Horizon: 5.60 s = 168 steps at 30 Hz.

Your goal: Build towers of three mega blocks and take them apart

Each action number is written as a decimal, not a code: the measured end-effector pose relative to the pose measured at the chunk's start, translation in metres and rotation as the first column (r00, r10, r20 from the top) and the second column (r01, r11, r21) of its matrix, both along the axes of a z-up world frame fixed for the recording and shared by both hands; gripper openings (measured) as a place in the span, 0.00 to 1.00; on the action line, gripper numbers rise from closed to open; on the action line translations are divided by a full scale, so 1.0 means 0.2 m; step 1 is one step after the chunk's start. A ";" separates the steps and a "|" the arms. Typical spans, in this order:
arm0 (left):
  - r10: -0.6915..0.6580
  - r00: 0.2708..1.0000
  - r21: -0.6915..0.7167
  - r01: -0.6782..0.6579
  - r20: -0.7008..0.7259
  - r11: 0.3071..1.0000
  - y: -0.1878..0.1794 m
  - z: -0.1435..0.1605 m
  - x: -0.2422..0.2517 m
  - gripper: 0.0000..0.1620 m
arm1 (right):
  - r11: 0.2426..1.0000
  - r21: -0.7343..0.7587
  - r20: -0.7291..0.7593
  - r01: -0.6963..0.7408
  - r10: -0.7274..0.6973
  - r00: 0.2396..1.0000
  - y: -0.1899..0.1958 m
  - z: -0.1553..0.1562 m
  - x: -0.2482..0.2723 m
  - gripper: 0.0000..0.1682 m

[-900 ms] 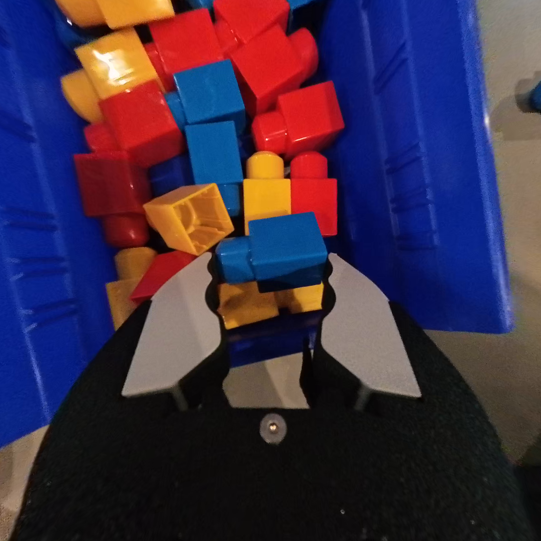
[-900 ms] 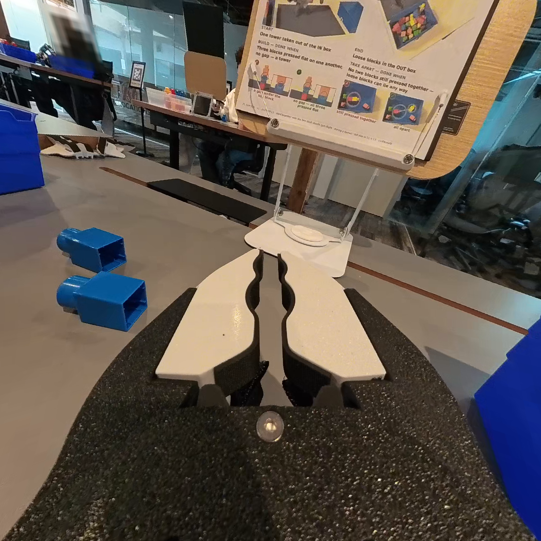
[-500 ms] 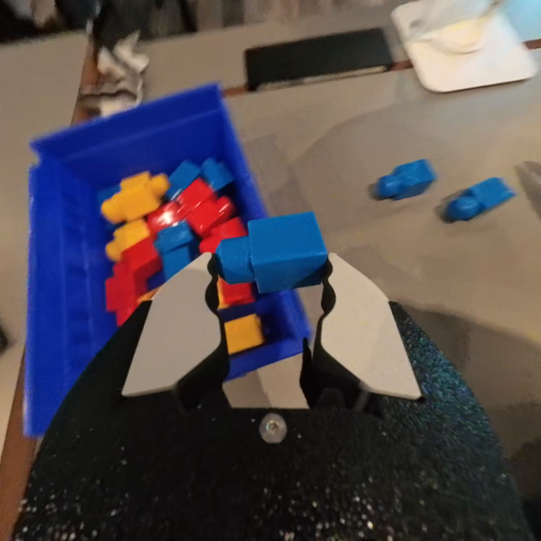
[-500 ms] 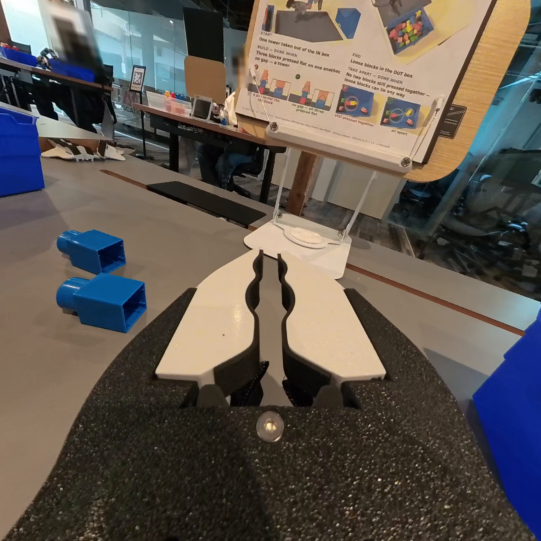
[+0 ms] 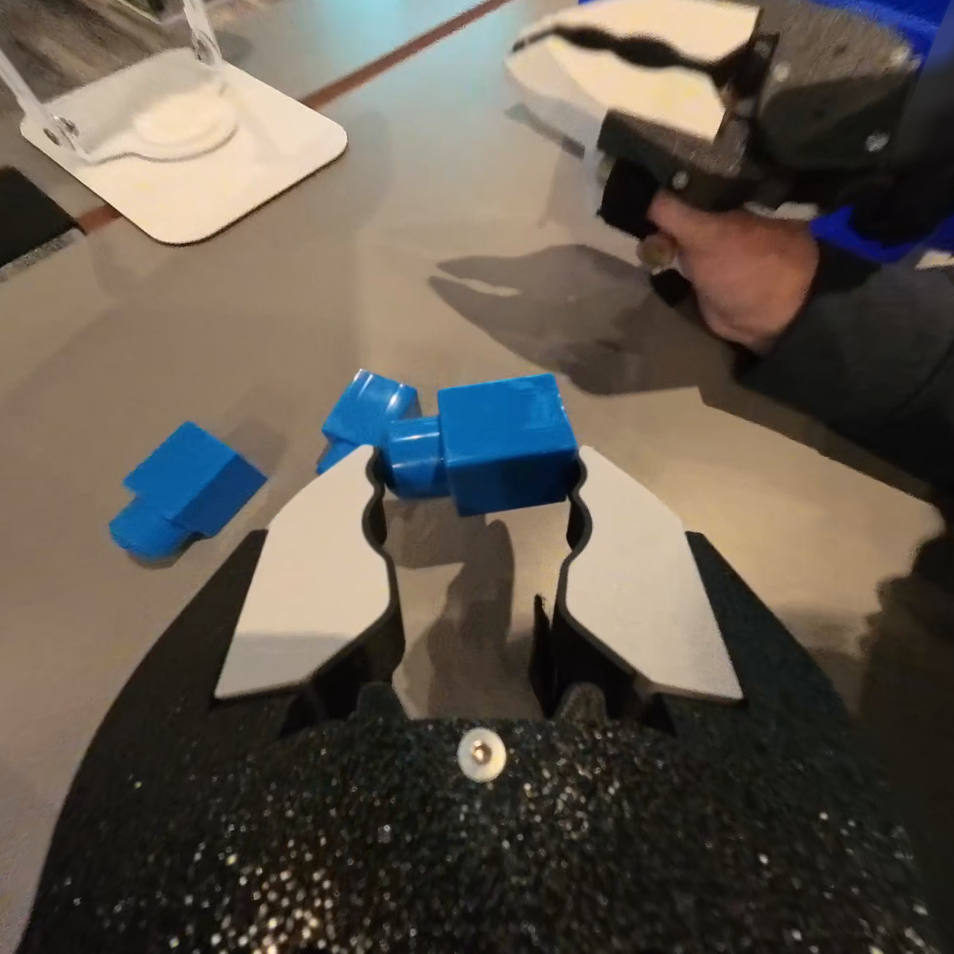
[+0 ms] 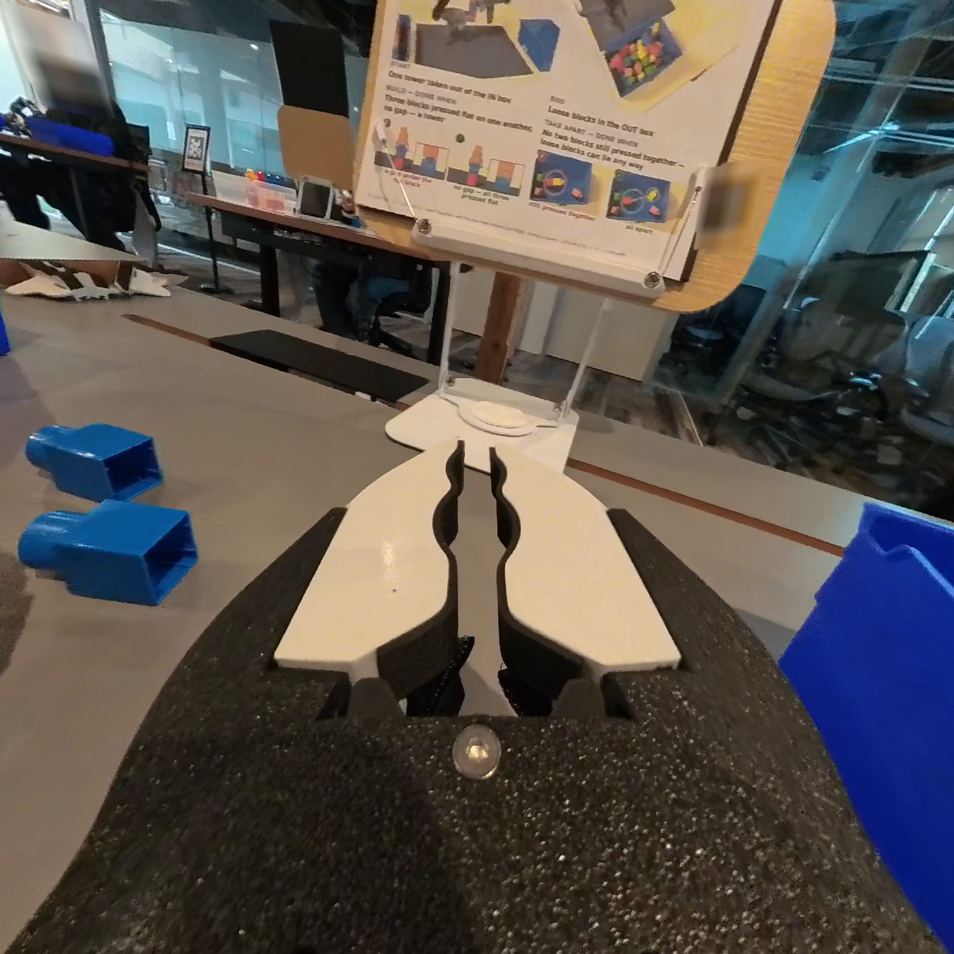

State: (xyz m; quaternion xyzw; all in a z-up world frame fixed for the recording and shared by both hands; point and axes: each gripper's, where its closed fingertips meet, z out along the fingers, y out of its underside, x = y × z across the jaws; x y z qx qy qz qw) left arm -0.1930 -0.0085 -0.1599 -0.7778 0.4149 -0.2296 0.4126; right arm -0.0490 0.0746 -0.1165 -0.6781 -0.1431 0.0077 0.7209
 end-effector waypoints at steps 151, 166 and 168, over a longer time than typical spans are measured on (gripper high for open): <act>0.133 0.843 0.219 -0.283 0.521 0.934 0.14 0.22 -0.43 0.45 | 0.661 -0.285 -0.079 -0.694 0.706 0.704 -0.34 -0.14 -0.73 0.20; -0.312 0.626 0.239 0.200 0.715 0.950 -0.17 0.35 -0.18 0.45 | 0.385 -0.071 -0.326 -0.920 0.863 0.386 -0.52 0.01 -0.76 0.20; -0.318 0.613 0.229 0.222 0.724 0.948 -0.18 0.35 -0.17 0.43 | 0.371 -0.066 -0.306 -0.926 0.876 0.372 -0.54 0.01 -0.77 0.20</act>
